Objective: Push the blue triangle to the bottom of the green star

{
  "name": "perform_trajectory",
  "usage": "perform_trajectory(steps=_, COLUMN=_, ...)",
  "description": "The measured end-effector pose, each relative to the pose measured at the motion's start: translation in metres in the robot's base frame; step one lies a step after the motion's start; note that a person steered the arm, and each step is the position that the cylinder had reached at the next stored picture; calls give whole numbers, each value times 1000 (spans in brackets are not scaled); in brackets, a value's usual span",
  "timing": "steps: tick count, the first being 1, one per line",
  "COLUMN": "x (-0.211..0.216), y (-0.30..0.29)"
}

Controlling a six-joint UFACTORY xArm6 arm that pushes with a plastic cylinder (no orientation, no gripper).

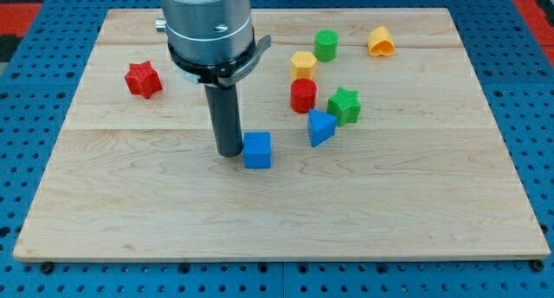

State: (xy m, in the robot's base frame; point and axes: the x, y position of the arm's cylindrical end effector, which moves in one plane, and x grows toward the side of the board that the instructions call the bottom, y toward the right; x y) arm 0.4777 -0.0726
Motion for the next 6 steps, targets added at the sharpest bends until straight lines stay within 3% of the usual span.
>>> perform_trajectory(steps=1, x=-39, y=25)
perform_trajectory(steps=4, x=-25, y=130)
perform_trajectory(steps=5, x=1, y=142)
perform_trajectory(steps=6, x=-2, y=104)
